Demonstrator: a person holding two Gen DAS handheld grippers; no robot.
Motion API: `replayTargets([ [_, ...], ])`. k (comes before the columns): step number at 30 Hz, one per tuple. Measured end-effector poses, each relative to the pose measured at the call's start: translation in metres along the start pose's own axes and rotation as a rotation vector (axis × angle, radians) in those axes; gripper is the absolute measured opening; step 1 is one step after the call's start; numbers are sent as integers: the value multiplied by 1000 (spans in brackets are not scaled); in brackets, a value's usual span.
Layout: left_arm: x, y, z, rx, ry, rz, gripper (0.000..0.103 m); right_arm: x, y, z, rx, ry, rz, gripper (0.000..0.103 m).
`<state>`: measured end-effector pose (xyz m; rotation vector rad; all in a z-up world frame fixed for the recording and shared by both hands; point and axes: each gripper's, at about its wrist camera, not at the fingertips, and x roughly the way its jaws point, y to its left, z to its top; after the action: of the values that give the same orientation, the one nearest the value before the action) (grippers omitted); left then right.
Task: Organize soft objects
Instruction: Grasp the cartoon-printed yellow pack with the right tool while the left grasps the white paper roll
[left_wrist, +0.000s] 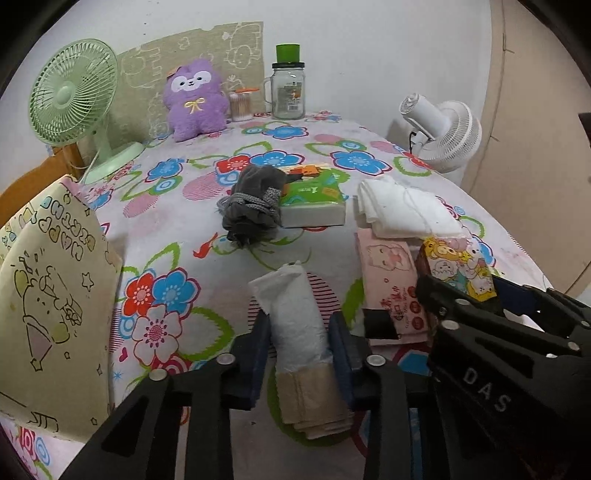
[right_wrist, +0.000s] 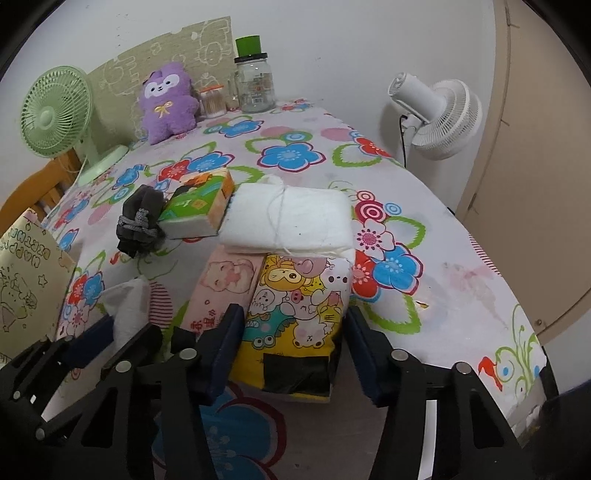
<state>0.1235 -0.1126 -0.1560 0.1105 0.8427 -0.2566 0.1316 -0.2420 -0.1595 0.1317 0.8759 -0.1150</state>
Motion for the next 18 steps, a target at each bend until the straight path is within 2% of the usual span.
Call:
replayTargets([
  [2,0,0,0,-3,4,-14,25,-1,1,0,2,1,15,51],
  [5,0,2,1,-11,8,-25,23,-4,2,-1,3,-3,30,46],
  [10,-4,3,0,-12,12,-25,22,-13,7,-3,-9,-12,57,45],
  [18,-23,10,0,-16,-27,-7,22,-34,16,-3,-22,-50,71,45],
])
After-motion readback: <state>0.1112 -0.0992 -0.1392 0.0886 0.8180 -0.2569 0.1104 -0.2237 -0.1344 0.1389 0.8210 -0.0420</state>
